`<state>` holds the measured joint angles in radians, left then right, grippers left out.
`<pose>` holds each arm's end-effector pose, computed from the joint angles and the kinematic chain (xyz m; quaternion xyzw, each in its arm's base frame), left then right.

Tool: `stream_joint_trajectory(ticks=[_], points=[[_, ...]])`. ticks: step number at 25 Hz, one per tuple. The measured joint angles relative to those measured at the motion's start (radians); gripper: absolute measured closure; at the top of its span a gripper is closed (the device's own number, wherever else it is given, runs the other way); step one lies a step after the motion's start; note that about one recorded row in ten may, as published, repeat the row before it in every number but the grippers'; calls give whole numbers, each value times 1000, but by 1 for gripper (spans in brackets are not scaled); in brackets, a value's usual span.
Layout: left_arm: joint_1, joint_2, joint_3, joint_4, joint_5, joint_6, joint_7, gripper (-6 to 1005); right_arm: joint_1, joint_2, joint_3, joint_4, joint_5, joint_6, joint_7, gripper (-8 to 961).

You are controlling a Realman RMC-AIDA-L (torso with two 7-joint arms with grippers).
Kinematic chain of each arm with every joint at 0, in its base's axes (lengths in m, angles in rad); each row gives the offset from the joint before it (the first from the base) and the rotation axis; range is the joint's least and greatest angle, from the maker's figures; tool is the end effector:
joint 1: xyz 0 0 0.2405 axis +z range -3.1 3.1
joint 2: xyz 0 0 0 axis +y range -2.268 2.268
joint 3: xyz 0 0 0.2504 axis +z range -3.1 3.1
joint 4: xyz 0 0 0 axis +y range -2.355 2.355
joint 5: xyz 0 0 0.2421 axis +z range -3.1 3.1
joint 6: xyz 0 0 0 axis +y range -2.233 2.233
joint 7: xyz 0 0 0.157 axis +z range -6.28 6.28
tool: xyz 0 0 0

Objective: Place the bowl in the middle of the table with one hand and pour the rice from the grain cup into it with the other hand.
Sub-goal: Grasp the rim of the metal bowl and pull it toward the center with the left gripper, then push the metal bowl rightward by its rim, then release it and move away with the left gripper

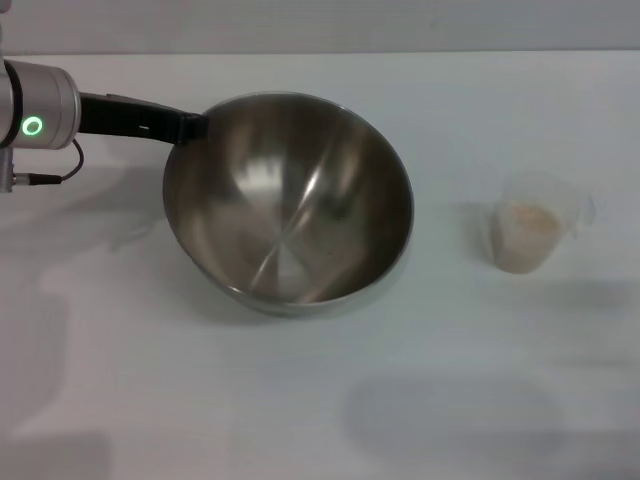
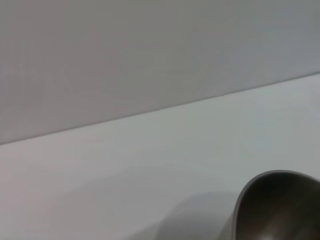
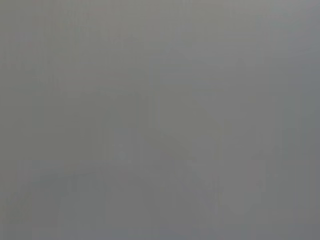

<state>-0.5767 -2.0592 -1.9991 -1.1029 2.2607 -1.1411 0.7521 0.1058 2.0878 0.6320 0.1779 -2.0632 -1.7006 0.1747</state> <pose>-0.2061 0.4419 0.0171 -0.8777 -0.3951 -0.0747 0.2605 0.3708 0.2170 0.0074 -0.5861 0.1842 0.3896 0.6862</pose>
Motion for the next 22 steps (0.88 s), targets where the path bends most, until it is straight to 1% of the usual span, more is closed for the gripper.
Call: stream_joint_trajectory(ticks=[1, 3, 4, 7, 8, 9, 11, 12, 13, 14, 17, 18, 19, 20, 22], points=[[-6, 1, -8, 1, 0, -16, 1, 960, 0, 0, 0, 0, 0, 1, 0, 117], [-32, 10, -40, 24, -1, -66, 3, 961, 0, 0, 0, 0, 0, 2, 0, 117], [-32, 10, -40, 24, -1, -66, 3, 961, 1, 0, 0, 0, 0, 4, 0, 117], [-86, 31, -101, 101, -2, -122, 15, 961, 3, 0, -4, 0, 0, 9, 0, 117], [-86, 31, -101, 101, -2, -122, 15, 960, 4, 0, -8, 0, 0, 11, 0, 117], [-101, 37, -115, 124, -3, -133, 23, 960, 5, 0, -14, 0, 0, 13, 0, 117], [-162, 66, -166, 226, -9, -168, 63, 960, 8, 0, -21, 0, 0, 14, 0, 118], [-166, 69, -170, 234, -9, -171, 66, 960, 9, 0, -24, 0, 0, 14, 0, 118], [-194, 83, -189, 276, -12, -191, 85, 960, 9, 0, -25, 0, 0, 15, 0, 118], [-194, 83, -189, 276, -12, -191, 85, 960, 9, 0, -25, 0, 0, 15, 0, 118], [-235, 109, -196, 326, -15, -233, 101, 959, 9, -1, -26, 1, 0, 15, 0, 118], [-257, 123, -197, 353, -16, -251, 103, 959, 9, -1, -26, 1, 0, 15, 0, 118], [-257, 123, -197, 353, -16, -251, 103, 959, 9, -1, -26, 1, 0, 15, 0, 117], [-274, 133, -199, 374, -18, -264, 102, 959, 9, -1, -26, 1, 0, 15, 0, 117], [-295, 144, -206, 408, -22, -286, 102, 959, 9, -1, -26, 1, 0, 15, 0, 116]])
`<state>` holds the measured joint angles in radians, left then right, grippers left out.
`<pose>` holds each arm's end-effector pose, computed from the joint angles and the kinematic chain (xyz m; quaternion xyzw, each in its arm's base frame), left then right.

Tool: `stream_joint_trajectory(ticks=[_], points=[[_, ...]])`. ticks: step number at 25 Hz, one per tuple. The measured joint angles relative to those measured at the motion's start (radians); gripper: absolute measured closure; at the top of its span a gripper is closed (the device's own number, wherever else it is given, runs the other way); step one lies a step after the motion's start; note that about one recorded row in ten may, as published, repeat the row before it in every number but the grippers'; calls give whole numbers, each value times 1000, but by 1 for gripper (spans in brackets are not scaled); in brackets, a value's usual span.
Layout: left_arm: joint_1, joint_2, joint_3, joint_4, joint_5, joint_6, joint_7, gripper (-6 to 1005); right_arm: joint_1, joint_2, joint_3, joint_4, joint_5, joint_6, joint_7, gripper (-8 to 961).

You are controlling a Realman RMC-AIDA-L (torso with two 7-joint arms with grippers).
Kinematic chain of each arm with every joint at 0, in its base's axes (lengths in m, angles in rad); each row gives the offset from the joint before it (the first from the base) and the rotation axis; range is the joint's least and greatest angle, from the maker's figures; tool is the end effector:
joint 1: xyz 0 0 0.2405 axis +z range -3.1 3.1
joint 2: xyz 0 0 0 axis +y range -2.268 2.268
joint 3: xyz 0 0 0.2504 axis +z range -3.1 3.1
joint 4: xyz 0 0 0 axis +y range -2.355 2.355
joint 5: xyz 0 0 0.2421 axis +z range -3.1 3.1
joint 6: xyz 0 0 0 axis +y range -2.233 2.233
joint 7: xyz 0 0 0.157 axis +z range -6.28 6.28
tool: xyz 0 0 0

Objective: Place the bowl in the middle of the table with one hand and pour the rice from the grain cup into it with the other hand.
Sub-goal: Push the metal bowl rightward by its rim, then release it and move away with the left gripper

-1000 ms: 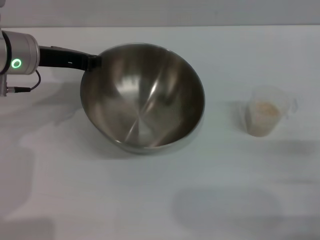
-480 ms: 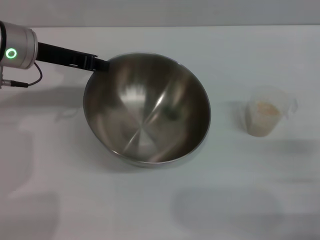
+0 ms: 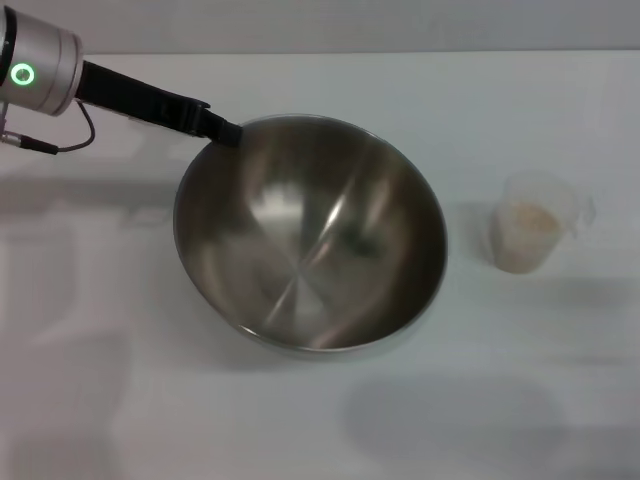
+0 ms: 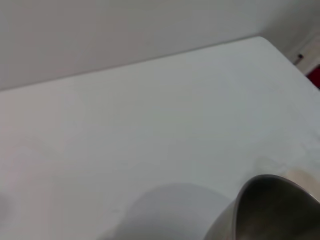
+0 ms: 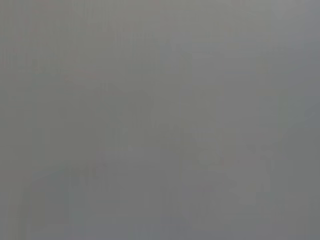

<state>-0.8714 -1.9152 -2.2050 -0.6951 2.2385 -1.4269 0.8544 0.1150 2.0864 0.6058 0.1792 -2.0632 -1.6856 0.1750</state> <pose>-0.1889 0.4565 0.0273 -0.8997 -0.4190 -0.0512 0.1108 0.3684 0.2208 0.0024 -0.5983 0.1865 0.3899 0.6748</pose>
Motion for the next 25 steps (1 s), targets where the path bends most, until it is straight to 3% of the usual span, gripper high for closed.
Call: stream_joint_trajectory(ticks=[3, 7, 17, 25], points=[[-12, 4, -5, 19, -4, -19, 0, 959, 0, 0, 0, 0, 0, 0, 0, 116], [-17, -8, 5, 22, -8, -59, 5, 960, 4, 0, -1, 1, 0, 2, 0, 116], [31, -82, 21, -5, -5, -99, 77, 960, 13, 0, -13, 1, 0, 13, 0, 117], [74, -91, 22, -6, -8, -26, 97, 961, 16, -2, -18, 0, 0, 12, 0, 117]])
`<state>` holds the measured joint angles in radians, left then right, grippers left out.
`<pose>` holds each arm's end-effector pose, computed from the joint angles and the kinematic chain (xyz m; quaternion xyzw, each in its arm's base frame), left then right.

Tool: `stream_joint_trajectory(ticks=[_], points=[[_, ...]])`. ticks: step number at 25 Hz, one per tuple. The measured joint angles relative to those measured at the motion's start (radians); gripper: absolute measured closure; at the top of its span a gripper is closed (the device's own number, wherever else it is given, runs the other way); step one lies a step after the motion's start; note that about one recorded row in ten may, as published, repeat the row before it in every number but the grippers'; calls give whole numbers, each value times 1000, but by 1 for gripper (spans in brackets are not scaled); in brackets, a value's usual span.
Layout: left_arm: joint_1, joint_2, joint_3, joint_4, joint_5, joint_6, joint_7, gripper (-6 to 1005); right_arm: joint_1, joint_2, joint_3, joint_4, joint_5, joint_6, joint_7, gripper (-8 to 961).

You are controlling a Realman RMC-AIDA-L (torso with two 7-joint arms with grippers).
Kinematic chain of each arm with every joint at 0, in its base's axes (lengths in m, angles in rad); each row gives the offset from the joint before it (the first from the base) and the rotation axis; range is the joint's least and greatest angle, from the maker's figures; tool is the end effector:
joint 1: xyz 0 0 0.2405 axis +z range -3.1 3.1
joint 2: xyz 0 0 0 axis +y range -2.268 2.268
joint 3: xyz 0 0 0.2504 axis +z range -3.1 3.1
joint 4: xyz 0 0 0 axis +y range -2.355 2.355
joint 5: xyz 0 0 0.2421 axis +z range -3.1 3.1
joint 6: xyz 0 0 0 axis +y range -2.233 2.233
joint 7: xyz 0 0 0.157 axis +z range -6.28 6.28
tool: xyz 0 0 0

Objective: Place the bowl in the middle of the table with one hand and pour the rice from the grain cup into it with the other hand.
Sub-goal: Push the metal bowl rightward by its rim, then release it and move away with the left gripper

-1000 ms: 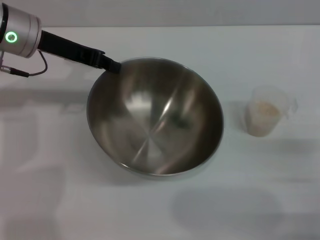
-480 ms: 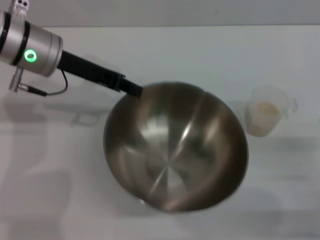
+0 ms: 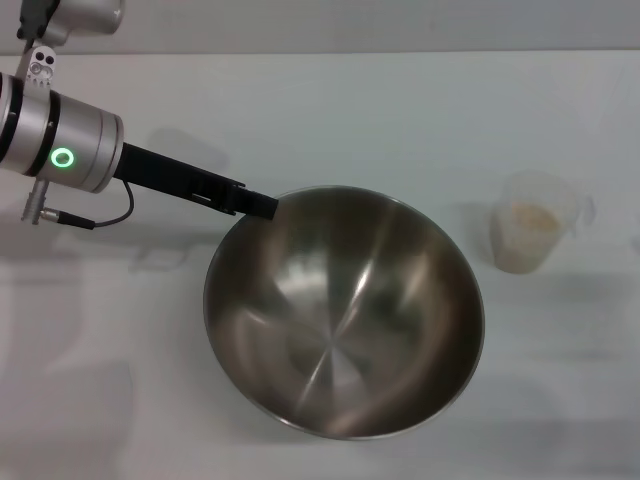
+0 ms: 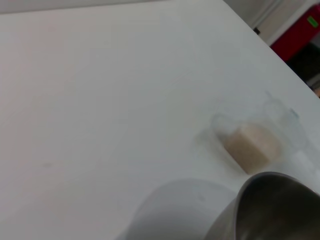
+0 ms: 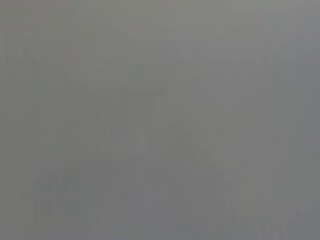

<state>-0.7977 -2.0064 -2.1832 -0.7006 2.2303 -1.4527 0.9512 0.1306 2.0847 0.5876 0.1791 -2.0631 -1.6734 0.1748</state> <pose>-0.2037 0.4215 -0.0171 -0.9103 -0.4070 -0.0500 0.0568 0.3652 0.2266 -0.0008 -0.6081 0.1853 0.3917 0.6652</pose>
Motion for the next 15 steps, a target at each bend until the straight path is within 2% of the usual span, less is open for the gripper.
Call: stream_joint_trajectory(ticks=[9, 15], points=[[7, -13, -3, 0, -5, 45, 8, 961, 0, 0, 0, 3, 0, -1, 0, 117], [13, -23, -11, -42, -28, 61, 8, 791, 0, 0, 0, 3, 0, -1, 0, 117]])
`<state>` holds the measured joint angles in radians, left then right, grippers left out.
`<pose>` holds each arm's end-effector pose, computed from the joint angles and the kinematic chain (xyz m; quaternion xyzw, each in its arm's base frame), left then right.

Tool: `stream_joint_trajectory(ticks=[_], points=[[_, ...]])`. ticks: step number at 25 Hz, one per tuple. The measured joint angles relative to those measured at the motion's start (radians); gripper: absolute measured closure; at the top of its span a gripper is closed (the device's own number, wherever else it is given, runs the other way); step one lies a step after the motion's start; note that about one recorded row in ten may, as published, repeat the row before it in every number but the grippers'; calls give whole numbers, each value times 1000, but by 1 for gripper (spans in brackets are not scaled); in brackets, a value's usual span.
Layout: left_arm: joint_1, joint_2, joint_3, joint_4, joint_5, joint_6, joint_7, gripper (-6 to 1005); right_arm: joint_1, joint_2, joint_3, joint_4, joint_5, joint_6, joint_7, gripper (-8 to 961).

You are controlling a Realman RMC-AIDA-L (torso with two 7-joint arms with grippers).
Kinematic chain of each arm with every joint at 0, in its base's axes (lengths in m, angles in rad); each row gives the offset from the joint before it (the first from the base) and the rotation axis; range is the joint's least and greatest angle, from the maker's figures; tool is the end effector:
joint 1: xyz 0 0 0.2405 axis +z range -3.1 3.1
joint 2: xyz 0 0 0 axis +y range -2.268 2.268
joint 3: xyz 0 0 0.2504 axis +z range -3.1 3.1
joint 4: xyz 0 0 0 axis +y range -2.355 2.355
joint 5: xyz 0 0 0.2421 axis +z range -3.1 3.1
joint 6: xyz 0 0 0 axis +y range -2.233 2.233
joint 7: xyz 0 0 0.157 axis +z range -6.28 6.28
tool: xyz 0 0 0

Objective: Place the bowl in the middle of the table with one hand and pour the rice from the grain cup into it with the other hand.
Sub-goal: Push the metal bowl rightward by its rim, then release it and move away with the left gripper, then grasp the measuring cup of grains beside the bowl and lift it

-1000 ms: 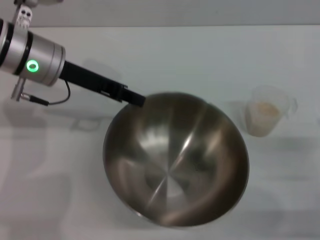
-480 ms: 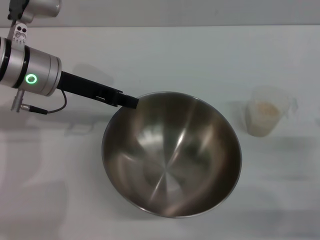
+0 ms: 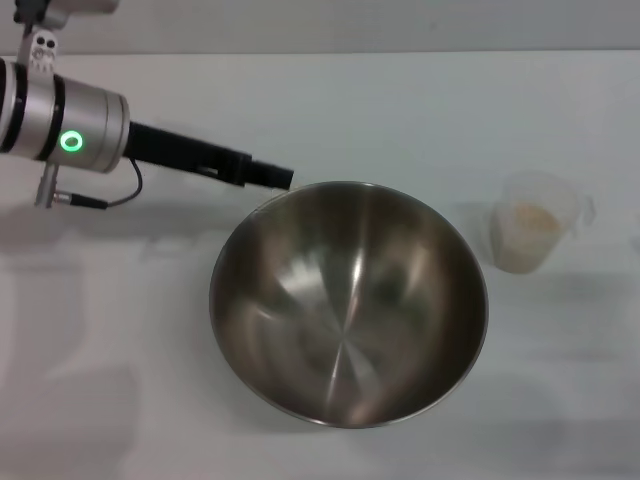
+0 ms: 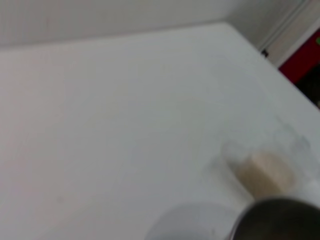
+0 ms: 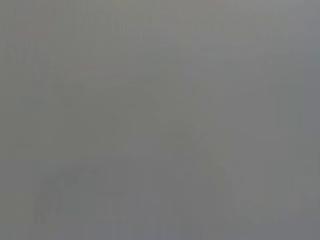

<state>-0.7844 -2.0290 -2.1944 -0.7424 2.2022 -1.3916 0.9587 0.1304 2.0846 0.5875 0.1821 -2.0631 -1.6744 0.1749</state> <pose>-0.1962 0.4311 -0.0159 -0.9091 -0.3988 -0.0811 0.0887 0.3645 0.2268 -0.0010 -0.6074 0.1853 0.3932 0.6649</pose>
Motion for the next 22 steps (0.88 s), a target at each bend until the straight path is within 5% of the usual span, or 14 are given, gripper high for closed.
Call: stream_joint_trajectory(ticks=[7, 10, 15, 16, 17, 19, 22], points=[[27, 1, -76, -135, -75, -18, 39, 625, 0, 0, 0, -3, 0, 0, 0, 118], [143, -39, -63, -377, -159, 107, 157, 562, 0, 0, 0, -4, 2, -1, 0, 118], [427, -41, 194, -622, -586, 606, 459, 406, -10, 1, 2, -7, 5, -8, 0, 118], [542, -46, 312, -698, -829, 823, 714, 358, -11, 1, 2, -8, 5, -9, 0, 118], [542, -46, 312, -698, -829, 823, 714, 311, -11, 1, 2, -8, 5, -9, 0, 117], [631, -49, 432, -755, -1091, 1006, 1082, 241, -16, 2, 1, -8, 5, -9, 0, 116], [657, -49, 471, -760, -1219, 1053, 1267, 174, -17, 2, 1, -9, 5, -10, 0, 117]])
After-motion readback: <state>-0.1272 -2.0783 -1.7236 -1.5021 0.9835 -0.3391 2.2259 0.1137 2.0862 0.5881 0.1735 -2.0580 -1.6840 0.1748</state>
